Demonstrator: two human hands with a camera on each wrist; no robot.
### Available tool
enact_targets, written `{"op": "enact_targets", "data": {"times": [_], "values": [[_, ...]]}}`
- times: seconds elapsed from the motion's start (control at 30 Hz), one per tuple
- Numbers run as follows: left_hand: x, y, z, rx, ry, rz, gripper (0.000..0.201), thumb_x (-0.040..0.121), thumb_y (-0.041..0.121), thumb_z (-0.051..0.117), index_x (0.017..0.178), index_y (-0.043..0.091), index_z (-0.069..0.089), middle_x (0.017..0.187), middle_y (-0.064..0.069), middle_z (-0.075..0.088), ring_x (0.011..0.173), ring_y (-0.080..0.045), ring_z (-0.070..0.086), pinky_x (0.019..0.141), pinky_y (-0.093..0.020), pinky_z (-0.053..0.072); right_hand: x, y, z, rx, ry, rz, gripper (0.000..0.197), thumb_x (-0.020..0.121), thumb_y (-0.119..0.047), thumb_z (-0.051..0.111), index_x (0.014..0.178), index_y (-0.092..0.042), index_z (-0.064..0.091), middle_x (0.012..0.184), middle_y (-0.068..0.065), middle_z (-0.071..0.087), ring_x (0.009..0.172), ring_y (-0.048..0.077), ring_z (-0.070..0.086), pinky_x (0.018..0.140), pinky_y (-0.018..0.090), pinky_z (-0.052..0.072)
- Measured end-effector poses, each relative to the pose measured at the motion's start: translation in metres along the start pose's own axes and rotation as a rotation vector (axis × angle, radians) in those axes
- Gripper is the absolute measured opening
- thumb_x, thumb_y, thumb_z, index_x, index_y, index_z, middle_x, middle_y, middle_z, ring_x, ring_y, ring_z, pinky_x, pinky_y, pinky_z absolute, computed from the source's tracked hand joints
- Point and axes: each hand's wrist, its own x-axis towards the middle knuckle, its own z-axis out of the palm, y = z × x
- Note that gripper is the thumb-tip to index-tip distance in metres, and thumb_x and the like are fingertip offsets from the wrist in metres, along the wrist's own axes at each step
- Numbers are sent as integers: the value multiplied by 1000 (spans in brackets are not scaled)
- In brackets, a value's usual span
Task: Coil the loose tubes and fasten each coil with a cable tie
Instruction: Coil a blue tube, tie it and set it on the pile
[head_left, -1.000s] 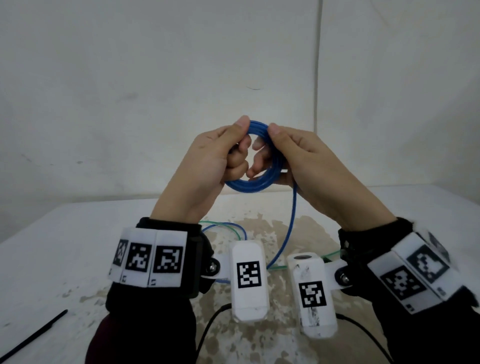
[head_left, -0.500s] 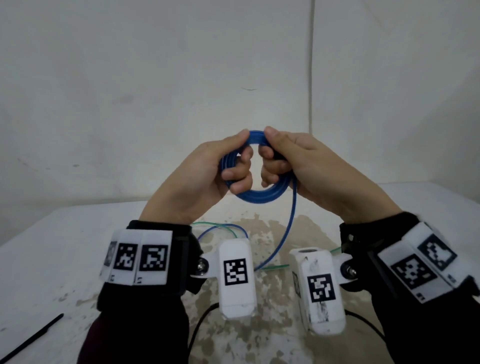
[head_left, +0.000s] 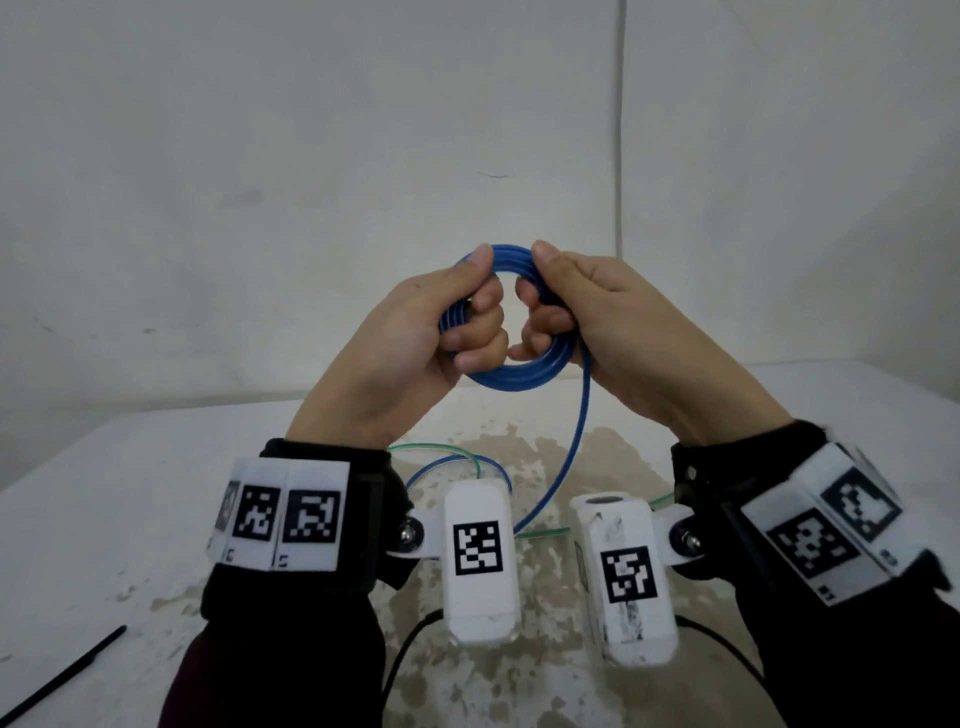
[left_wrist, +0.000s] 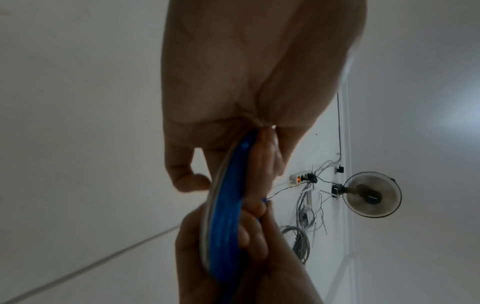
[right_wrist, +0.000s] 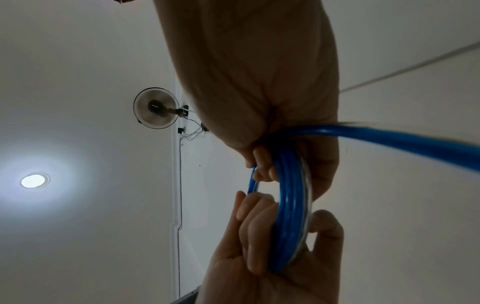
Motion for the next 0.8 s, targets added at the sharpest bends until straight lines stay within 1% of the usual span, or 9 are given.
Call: {"op": "enact_targets", "data": {"times": [0.07, 0.17, 0.27, 0.37, 0.43, 0.5, 0.6, 0.7, 0.8], "values": [[0, -1, 3, 6, 45, 74, 39, 101, 30, 33, 66, 14, 36, 46, 8, 21, 42, -9, 21, 48, -22, 20, 1, -1, 0, 24, 17, 25, 39, 102, -36, 34, 79, -12, 54, 53, -6, 39, 56, 13, 46, 68, 29, 47], [2, -2, 5, -61, 84, 136, 40, 102, 31, 33, 65, 15, 35, 46, 7, 21, 41, -8, 20, 52, -25, 15, 1, -3, -3, 107, -10, 67, 41, 102, -37, 33, 81, -11, 57, 55, -4, 50, 59, 12, 55, 65, 24, 52], [2, 0, 0, -66, 28, 81, 41, 100, 33, 33, 63, 15, 35, 44, 6, 22, 40, -10, 24, 49, -22, 24, 0, -3, -6, 136, -72, 61, 40, 103, -33, 30, 79, -11, 52, 54, -6, 45, 59, 12, 53, 71, 25, 51], [0, 2, -6, 62, -9, -4, 42, 98, 33, 37, 61, 14, 40, 43, 4, 23, 39, -14, 30, 46, -21, 30, -1, -3, -3, 14, -85, 17, 37, 103, -32, 33, 77, -10, 49, 51, -8, 36, 54, 11, 45, 77, 32, 51], [-3, 3, -9, 147, -23, -39, 40, 98, 32, 38, 64, 12, 43, 45, 4, 23, 39, -15, 31, 46, -20, 30, -3, -3, 0, -84, -82, -5, 38, 103, -31, 34, 77, -9, 50, 51, -8, 34, 51, 10, 42, 73, 30, 51], [-6, 4, -12, 227, -45, -48, 37, 95, 33, 42, 66, 9, 45, 49, 1, 23, 40, -15, 31, 45, -19, 31, -4, -4, 1, -162, -106, -14, 41, 103, -30, 35, 79, -2, 53, 52, -9, 36, 49, 9, 41, 68, 29, 50], [-10, 3, -14, 306, -87, -47, 35, 89, 34, 46, 67, 7, 44, 53, 0, 20, 43, -15, 27, 46, -17, 29, -5, -4, 3, -248, -152, -5, 42, 103, -29, 34, 85, 3, 56, 52, -13, 40, 51, 9, 40, 68, 32, 50], [-9, 3, -12, 377, -41, 50, 33, 97, 28, 42, 73, 5, 45, 50, 10, 24, 49, -13, 16, 48, -20, 17, -5, -2, 7, -173, -114, -3, 41, 103, -29, 33, 80, -4, 56, 54, -7, 39, 54, 12, 44, 73, 36, 55], [-6, 2, -11, 368, 91, 185, 34, 101, 25, 40, 71, 8, 42, 50, 12, 25, 46, -11, 18, 48, -22, 16, -2, 0, 6, -120, -26, -13, 40, 104, -30, 31, 84, -9, 59, 63, 0, 50, 66, 16, 53, 76, 35, 54]]}}
